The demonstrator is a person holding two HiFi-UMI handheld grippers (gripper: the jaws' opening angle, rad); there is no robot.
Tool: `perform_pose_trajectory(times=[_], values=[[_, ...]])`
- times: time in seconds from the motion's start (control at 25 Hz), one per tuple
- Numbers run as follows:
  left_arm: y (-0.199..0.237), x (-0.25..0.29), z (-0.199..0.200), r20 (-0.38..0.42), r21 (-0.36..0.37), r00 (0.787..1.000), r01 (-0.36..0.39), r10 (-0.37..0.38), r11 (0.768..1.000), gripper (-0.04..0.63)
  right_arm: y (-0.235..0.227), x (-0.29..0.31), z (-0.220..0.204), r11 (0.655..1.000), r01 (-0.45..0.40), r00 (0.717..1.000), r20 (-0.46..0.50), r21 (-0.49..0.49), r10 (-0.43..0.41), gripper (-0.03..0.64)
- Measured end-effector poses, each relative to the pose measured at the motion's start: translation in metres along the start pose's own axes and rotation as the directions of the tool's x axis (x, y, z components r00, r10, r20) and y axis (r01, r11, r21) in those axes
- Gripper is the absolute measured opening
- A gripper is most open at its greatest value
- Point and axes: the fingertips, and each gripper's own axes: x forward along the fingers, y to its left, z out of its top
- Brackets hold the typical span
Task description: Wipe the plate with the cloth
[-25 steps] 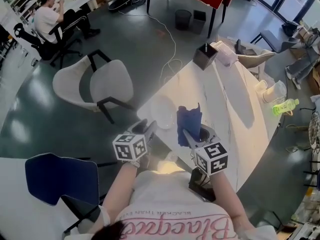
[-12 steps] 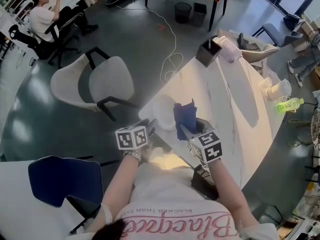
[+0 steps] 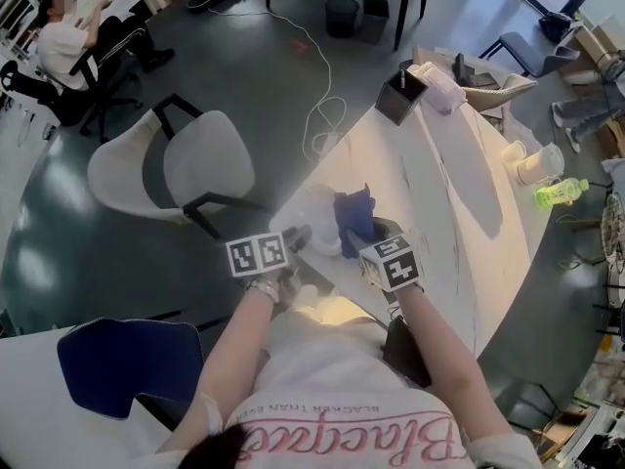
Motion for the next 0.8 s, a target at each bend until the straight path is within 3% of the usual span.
perform_pose_trajectory(times=[0.2,0.36,0.6,0.8], values=[[-0.003,0.010,0.004,-0.009,-0.067,0.999,0.051,-0.052,0.996,0.144,-0.007,0.025,-0.015,0.994,-0.022,0.999,-0.043,0.107,0.026,0.112],[0.002,0.013,0.005,-0.031,-0.094,0.998,0.044,-0.047,0.995,0.079,-0.007,0.030,-0.014,0.984,-0.066,0.996,-0.041,0.163,0.073,0.112],[-0.004,0.010,0.008,-0.033,-0.169,0.993,0.106,-0.114,0.980,0.021,-0.006,0.028,-0.016,0.991,-0.071,0.994,-0.073,0.110,0.079,0.112],[-0.025,0.005,0.013,-0.019,-0.097,0.987,0.156,-0.159,0.983,0.017,-0.008,0.005,-0.004,0.996,-0.070,0.997,-0.037,0.049,0.071,0.112]])
